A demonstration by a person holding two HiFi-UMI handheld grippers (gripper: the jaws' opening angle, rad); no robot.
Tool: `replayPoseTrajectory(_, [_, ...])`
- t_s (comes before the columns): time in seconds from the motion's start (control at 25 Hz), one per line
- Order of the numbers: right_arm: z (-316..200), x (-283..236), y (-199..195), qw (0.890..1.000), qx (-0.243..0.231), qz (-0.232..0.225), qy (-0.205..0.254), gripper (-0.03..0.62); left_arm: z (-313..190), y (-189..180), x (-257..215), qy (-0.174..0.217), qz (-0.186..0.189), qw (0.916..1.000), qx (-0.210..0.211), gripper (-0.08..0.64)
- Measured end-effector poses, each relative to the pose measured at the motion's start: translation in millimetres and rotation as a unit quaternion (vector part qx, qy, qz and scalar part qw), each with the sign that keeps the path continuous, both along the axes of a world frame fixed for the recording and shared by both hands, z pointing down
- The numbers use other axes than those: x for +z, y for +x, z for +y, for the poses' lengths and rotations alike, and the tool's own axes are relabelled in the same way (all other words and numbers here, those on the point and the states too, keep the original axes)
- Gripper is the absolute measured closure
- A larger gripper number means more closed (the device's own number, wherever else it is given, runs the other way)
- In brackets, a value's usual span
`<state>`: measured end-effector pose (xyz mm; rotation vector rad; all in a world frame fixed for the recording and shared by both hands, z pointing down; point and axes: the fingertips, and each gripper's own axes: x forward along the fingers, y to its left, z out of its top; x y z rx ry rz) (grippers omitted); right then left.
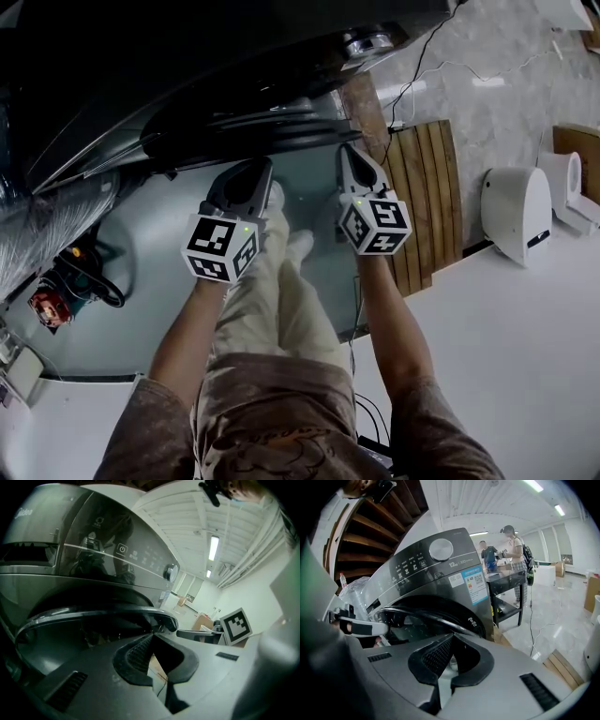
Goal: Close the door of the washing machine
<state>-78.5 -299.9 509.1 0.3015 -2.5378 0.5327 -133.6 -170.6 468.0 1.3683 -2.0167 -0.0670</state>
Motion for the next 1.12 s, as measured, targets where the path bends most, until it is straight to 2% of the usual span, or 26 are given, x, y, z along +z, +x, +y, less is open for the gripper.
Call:
replayPoseTrajectory(0.6, [-23.8, -0.6, -65.6, 0.999, -0.031, -0.001, 0.022, 0.600, -19.9, -37.9, 1.7, 0.014, 0.014, 0.9997, -0.017, 0.558])
replayPoseTrajectory(1.12, [-24.2, -2.5, -71.1, 0.999, -0.046, 0.007, 0.020, 0.599, -19.5, -40.5, -1.7, 0.029, 0.040, 0.9985, -0.024, 0.560])
